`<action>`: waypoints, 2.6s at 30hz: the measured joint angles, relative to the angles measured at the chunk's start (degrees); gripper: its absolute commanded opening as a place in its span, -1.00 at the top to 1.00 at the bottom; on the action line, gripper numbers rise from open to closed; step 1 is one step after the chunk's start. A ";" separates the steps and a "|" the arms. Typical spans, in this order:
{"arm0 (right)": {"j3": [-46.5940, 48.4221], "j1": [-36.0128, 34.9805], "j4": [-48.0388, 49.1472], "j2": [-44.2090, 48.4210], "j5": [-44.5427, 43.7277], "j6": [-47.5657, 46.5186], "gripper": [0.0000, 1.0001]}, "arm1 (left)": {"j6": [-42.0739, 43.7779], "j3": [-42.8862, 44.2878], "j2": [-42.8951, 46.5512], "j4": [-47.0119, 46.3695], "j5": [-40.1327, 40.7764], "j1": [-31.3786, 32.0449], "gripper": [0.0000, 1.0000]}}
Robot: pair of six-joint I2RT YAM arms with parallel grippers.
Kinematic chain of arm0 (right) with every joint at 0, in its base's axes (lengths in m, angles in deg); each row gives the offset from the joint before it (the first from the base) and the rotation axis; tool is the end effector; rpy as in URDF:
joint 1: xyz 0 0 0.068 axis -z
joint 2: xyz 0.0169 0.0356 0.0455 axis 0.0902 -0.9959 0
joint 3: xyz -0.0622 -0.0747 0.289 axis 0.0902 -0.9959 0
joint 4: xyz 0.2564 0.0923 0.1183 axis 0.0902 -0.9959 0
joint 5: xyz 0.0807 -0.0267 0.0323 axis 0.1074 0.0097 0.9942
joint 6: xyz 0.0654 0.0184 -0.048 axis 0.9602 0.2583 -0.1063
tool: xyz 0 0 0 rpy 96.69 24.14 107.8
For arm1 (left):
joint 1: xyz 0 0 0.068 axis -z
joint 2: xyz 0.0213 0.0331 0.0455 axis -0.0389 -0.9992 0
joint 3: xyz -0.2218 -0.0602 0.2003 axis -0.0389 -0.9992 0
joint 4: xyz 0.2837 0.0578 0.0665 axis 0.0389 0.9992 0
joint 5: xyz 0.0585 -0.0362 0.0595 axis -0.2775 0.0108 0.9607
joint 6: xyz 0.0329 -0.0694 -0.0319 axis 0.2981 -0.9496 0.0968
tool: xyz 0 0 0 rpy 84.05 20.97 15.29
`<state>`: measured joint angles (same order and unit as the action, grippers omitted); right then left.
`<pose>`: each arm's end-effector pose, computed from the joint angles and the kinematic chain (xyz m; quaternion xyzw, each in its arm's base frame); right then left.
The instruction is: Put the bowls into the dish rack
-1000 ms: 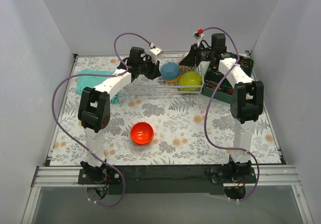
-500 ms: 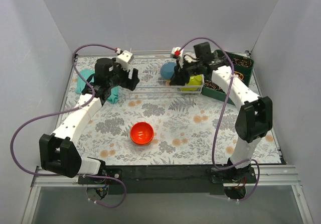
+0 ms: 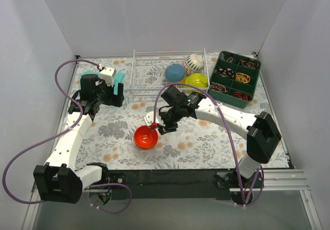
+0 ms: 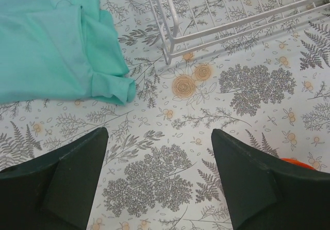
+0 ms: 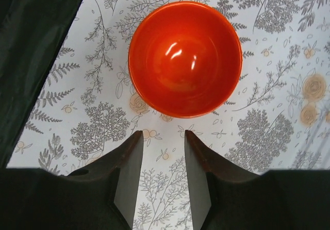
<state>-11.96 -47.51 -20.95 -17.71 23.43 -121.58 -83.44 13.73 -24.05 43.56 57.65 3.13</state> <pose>0.2131 0.3455 0.2692 -0.7975 0.4625 0.2639 0.2836 0.3019 -0.0434 0.3120 -0.1432 0.8826 -0.2210 0.3895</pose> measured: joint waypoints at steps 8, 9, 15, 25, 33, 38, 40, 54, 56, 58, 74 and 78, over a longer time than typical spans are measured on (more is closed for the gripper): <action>-0.11 -6.14 0.07 -3.13 -3.34 -8.63 0.10 | -0.39 -1.27 6.82 2.29 0.94 -2.54 -0.64; -0.11 -6.60 0.07 -3.65 -3.45 -9.25 0.10 | -0.44 -1.38 7.10 2.58 0.96 -2.99 -0.64; -0.07 -8.37 0.00 -6.84 -4.11 -12.61 0.17 | -1.55 -1.70 7.74 3.87 0.11 -5.66 -0.64; 1.60 -9.22 -1.64 -8.98 -4.33 -15.28 0.52 | -3.28 -2.54 9.11 3.93 -1.81 -9.73 -0.62; 1.68 -9.46 -2.36 -9.05 -4.46 -15.37 0.56 | -4.74 -3.63 10.08 4.26 -4.22 -12.13 -0.59; 1.70 -9.70 -2.36 -9.29 -4.66 -15.34 0.77 | -5.31 -3.65 10.27 4.26 -5.38 -12.92 -0.58; 1.79 -9.70 -2.38 -9.33 -4.63 -15.28 0.87 | -5.38 -3.65 10.45 4.28 -5.75 -13.14 -0.57; 8.55 -10.99 -3.78 -8.76 -6.73 -9.40 0.97 | -6.49 -3.61 12.68 4.17 -8.83 -13.57 -0.52; 10.10 -11.13 -3.76 -7.76 -7.06 -8.09 0.97 | -6.82 -3.61 12.68 4.17 -9.29 -13.57 -0.51; 11.08 -11.21 -3.56 -6.60 -7.50 -7.17 0.97 | -7.06 -3.52 12.68 4.04 -9.94 -13.57 -0.51; 7.17 -11.91 -3.61 -4.98 -9.79 -4.70 0.07 | -8.24 -3.41 14.36 3.85 -12.61 -13.57 -0.51; 6.95 -11.93 -4.02 -5.95 -9.99 -4.33 0.05 | -8.31 -3.41 14.80 3.87 -12.74 -13.57 -0.51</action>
<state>-5.01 -59.44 -24.97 -23.66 13.44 -125.91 -91.75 10.32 -9.25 47.43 44.91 -10.44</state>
